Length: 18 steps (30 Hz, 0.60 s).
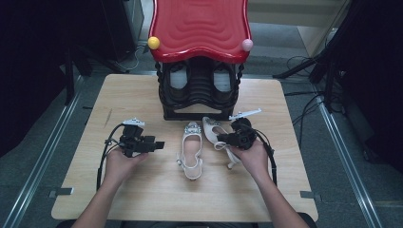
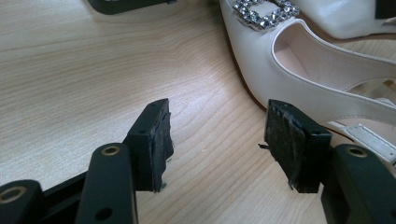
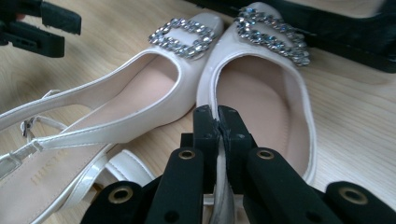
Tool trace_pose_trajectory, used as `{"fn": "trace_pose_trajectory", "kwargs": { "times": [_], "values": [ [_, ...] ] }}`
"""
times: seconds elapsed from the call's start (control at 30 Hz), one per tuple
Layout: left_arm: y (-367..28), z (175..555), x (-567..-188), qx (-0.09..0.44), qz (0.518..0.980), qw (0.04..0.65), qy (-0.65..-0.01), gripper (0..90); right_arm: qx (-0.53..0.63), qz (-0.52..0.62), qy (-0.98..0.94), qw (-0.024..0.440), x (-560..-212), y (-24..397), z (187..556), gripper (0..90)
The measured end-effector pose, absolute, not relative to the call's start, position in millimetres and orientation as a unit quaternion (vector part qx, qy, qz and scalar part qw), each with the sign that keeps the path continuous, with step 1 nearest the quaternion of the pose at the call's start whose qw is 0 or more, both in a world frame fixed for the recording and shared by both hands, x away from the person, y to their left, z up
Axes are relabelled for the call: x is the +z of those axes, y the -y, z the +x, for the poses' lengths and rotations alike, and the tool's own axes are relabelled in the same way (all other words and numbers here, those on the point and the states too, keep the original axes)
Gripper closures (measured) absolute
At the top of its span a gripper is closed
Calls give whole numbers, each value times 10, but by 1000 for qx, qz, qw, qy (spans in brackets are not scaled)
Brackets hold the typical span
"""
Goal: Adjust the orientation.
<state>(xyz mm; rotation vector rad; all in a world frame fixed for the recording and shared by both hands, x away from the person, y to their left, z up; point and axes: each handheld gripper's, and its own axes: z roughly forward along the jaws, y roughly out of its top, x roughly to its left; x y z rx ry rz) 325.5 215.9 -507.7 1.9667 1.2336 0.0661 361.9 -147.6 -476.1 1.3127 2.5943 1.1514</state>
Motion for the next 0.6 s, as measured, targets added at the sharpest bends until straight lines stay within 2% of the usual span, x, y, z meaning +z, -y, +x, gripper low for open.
{"fn": "trace_pose_trajectory", "kwargs": {
  "times": [0.3, 0.6],
  "values": [
    [-2167, 3233, -5077, 28, 775, 401, -487, 411, 345, 400, -849, -1, -4913, 1221, 3616, 883],
    [-2099, 3208, -5072, 26, 777, 411, -477, 430, 340, 386, -858, 8, -4919, 1176, 3555, 864]
  ]
}}
